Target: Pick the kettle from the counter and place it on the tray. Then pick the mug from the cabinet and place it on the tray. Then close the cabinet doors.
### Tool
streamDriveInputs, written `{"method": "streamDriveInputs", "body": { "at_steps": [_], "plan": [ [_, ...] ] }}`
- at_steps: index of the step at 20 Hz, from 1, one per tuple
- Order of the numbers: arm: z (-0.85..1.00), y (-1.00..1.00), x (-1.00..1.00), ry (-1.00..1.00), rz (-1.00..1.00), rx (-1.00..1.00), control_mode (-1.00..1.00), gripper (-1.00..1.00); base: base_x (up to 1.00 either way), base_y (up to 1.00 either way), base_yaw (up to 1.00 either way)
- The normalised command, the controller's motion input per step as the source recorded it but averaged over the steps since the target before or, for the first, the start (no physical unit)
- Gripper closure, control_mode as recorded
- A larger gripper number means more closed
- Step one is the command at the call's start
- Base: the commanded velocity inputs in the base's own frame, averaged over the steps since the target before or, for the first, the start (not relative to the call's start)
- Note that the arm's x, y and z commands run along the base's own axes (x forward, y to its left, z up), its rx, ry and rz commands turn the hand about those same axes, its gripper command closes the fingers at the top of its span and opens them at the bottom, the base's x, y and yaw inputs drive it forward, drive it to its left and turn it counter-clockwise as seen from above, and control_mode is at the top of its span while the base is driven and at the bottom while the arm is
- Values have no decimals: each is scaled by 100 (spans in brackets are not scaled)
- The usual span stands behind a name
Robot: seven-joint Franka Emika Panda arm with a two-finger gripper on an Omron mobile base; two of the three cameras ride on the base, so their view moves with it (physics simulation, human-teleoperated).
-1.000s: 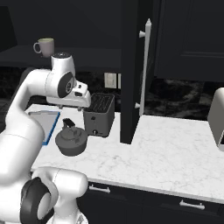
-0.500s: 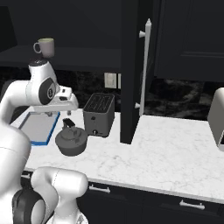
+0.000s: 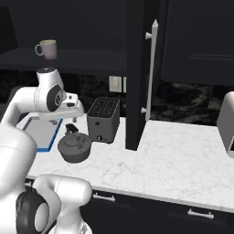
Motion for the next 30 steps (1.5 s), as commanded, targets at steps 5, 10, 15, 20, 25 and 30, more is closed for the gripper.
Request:
{"method": "streamDriveInputs", "body": {
  "at_steps": [5, 10, 15, 20, 25, 30],
  "plan": [
    [-24, 0, 27, 11, 0, 0, -100, -100, 0, 0, 0],
    [-22, 1, 16, 1, 2, 0, -100, -100, 0, 0, 0],
    [-24, 0, 0, 0, 0, 0, -100, -100, 0, 0, 0],
    [-19, 0, 3, 0, 0, 0, -100, -100, 0, 0, 0],
    [-10, 0, 11, 0, 0, 0, -100, -100, 0, 0, 0],
    [-16, 0, 8, 1, 0, 0, -100, -100, 0, 0, 0]
  ]
}}
